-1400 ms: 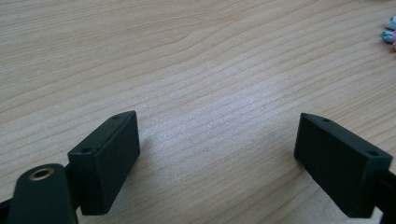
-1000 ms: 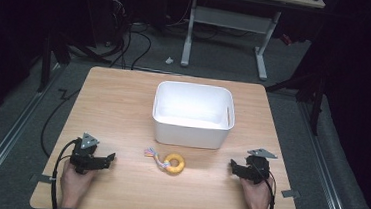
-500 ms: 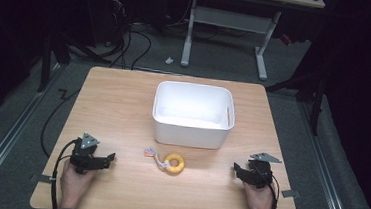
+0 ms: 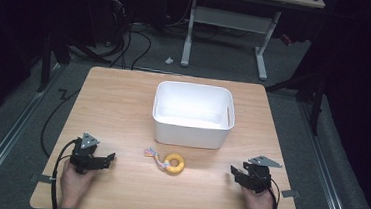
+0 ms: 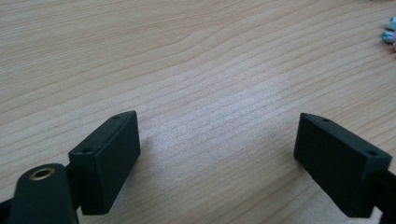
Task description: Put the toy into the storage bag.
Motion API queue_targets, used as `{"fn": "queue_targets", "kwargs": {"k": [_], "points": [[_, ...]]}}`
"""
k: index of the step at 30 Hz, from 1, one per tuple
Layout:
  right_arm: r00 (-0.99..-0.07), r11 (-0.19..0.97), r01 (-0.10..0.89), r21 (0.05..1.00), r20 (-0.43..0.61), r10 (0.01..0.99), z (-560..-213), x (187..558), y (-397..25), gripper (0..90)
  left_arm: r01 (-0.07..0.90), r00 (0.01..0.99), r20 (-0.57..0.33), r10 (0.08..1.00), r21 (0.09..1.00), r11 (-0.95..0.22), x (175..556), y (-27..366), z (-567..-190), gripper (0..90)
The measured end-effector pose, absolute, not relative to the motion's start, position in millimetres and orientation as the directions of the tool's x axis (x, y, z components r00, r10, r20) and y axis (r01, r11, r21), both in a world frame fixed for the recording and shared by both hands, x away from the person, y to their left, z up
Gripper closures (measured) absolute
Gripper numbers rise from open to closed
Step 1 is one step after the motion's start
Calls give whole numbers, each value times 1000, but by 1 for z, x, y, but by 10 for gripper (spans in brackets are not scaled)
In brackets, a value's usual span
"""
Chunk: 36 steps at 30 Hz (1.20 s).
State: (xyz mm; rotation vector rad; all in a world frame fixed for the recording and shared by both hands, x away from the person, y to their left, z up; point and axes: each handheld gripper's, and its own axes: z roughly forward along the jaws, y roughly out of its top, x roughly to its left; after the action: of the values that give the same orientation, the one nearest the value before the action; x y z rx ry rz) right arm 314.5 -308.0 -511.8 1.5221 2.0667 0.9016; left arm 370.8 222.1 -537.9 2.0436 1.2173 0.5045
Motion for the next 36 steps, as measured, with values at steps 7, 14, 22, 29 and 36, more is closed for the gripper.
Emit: {"fn": "queue_targets", "kwargs": {"k": [7, 14, 22, 29, 36], "points": [[-341, 193, 661, 725, 61, 938, -502, 311, -300, 459, 604, 484, -19, 875, 730, -318, 371, 222, -538, 149], [-380, 220, 652, 725, 61, 923, -498, 310, -289, 466, 604, 484, -18, 875, 730, -319, 371, 222, -538, 149], [-431, 253, 633, 731, 62, 900, -493, 314, -274, 478, 604, 484, -18, 875, 730, -319, 371, 222, -538, 149], [-454, 266, 629, 730, 69, 888, -492, 316, -264, 490, 604, 484, -18, 875, 730, -319, 371, 222, -538, 149], [-480, 276, 628, 728, 83, 874, -491, 321, -254, 493, 604, 484, -17, 875, 730, -320, 371, 222, -538, 149]]}}
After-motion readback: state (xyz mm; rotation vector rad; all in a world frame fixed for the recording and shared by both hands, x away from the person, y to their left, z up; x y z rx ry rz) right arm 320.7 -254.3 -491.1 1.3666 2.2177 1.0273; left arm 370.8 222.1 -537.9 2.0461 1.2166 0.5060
